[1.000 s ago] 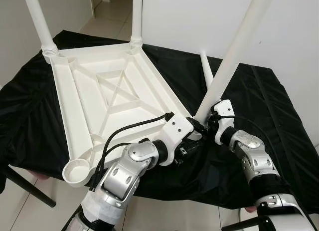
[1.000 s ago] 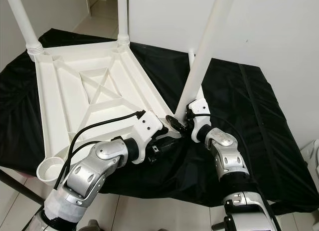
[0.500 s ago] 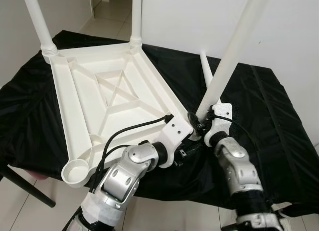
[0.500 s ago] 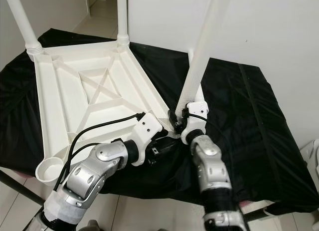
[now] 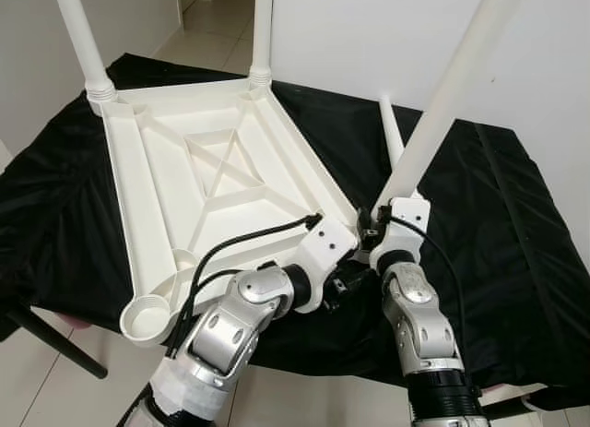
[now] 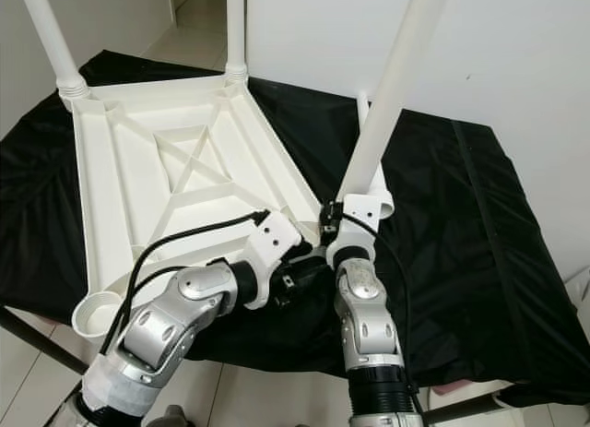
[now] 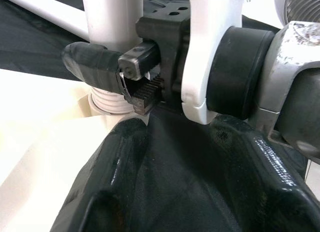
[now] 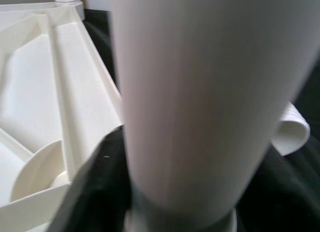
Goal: Building children table
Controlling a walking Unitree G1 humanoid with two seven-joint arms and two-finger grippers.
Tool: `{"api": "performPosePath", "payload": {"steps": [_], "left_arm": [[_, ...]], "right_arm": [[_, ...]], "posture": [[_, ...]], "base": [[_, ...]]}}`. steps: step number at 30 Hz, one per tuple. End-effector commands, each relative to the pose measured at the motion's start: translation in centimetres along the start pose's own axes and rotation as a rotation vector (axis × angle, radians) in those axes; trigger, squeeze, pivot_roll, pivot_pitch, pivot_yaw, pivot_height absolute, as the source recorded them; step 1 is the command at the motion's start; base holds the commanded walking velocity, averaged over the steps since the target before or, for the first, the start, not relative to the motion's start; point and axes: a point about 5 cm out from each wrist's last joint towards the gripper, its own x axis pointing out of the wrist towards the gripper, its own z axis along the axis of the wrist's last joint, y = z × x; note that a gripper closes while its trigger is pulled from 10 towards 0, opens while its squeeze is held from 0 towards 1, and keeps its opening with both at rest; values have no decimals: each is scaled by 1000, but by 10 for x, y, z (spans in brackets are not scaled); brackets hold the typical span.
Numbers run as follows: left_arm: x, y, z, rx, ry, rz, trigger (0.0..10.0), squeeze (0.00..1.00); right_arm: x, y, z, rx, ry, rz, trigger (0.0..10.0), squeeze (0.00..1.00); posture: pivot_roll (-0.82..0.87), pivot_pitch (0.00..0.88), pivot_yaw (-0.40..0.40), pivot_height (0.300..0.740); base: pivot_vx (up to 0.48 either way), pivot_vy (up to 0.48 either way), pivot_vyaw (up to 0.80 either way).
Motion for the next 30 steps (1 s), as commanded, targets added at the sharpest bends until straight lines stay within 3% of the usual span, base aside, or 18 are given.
{"api": "performPosePath", "payload": {"steps": [1, 7, 12, 17, 18, 19, 21, 30], "left_arm": [[0, -3, 2, 13, 0, 3, 10000, 0], [0, -4, 2, 13, -1, 5, 10000, 0], [0, -3, 2, 12, -4, 8, 10000, 0], [1, -4, 3, 12, -4, 7, 10000, 0], [1, -3, 3, 13, -4, 6, 10000, 0], [1, -3, 3, 13, -4, 6, 10000, 0], [1, -2, 3, 16, -3, 3, 10000, 0], [1, 0, 4, 27, -3, -1, 10000, 0]], "right_arm": [[-5, -13, -21, -11, 101, -73, 10000, 1000], [-5, -12, -15, 7, 68, -65, 10000, 1000], [4, -16, -7, 63, 30, 88, 10000, 1000], [9, -20, -5, 54, 43, 185, 10000, 1000], [12, -22, -4, 27, 41, 244, 10000, 0], [12, -22, -4, 27, 41, 244, 10000, 0], [19, -25, 1, -50, 19, 400, 10000, 0], [32, -19, 2, -194, 17, 644, 10000, 0]], "posture": [[130, 65, -106, 740], [129, 65, -110, 740], [127, 65, -111, 740], [126, 63, -110, 740], [127, 60, -106, 740], [127, 60, -106, 740], [128, 56, -103, 740], [141, 47, -101, 740]], "base": [[0, 0, 0], [0, 0, 0], [0, 0, 0], [0, 0, 0], [0, 0, 0], [0, 0, 0], [0, 0, 0], [0, 0, 0]]}}
